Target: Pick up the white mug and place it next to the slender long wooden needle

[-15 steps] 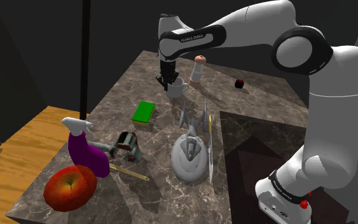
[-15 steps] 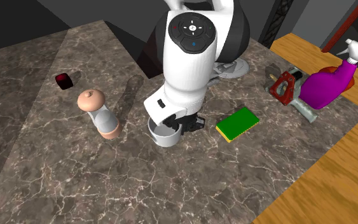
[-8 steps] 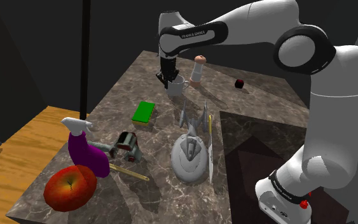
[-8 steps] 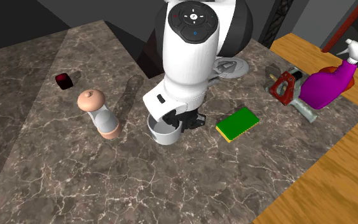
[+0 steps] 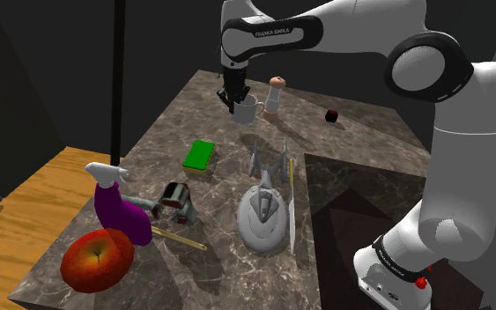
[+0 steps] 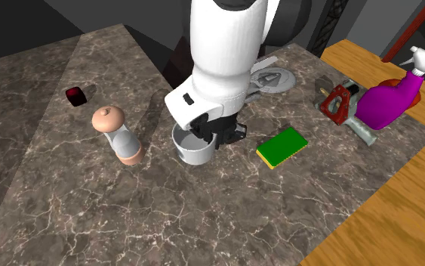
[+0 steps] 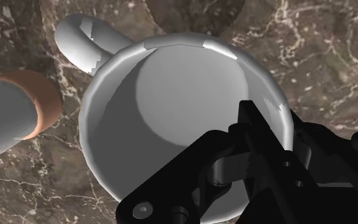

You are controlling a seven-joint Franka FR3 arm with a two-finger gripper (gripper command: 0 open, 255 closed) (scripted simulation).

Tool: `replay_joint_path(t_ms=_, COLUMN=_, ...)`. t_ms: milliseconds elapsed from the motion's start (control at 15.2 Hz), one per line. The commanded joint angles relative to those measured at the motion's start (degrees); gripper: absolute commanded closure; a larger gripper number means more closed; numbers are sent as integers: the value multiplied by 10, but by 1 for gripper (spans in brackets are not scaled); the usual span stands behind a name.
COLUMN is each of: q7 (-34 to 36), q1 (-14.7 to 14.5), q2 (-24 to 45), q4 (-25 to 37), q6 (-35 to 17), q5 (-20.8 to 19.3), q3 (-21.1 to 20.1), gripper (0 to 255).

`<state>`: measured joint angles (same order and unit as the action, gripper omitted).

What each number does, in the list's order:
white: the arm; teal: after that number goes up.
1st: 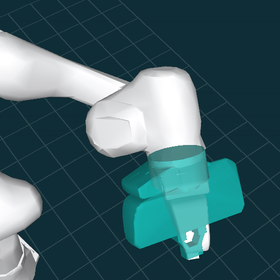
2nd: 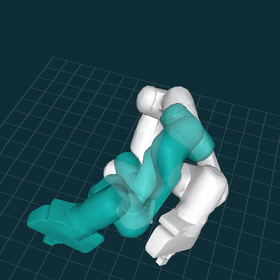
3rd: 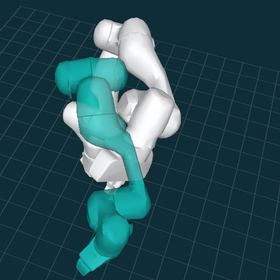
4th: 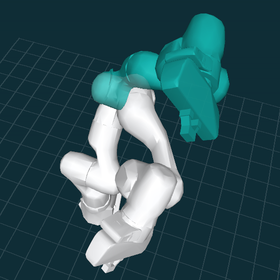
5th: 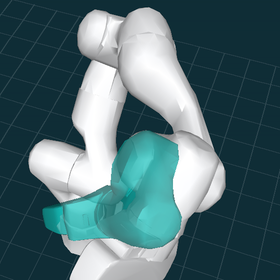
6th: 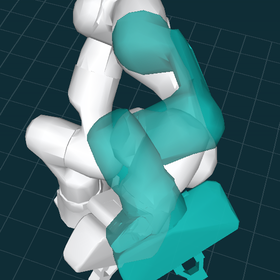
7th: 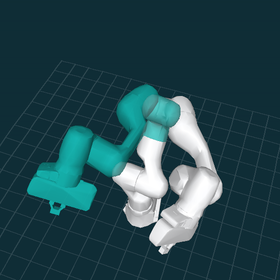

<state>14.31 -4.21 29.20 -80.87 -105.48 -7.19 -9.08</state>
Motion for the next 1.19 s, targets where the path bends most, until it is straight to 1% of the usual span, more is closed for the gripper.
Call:
replay_joint_path(t_ms=0, q7=-1, q1=0, q2=-1, q4=14, q6=16, q5=1, q3=0, gripper=255)
replay_joint_path(t_ms=462, q7=-5, q1=-2, q2=-7, q4=60, q6=67, q5=2, q3=-1, gripper=255)
replay_joint_path(t_ms=1056, q7=-9, q1=-6, q2=-2, q4=134, q6=135, q5=3, q3=-2, gripper=255)
replay_joint_path(t_ms=1122, q7=1, q1=-10, q2=-22, q4=102, q6=125, q5=5, q3=-5, gripper=255)
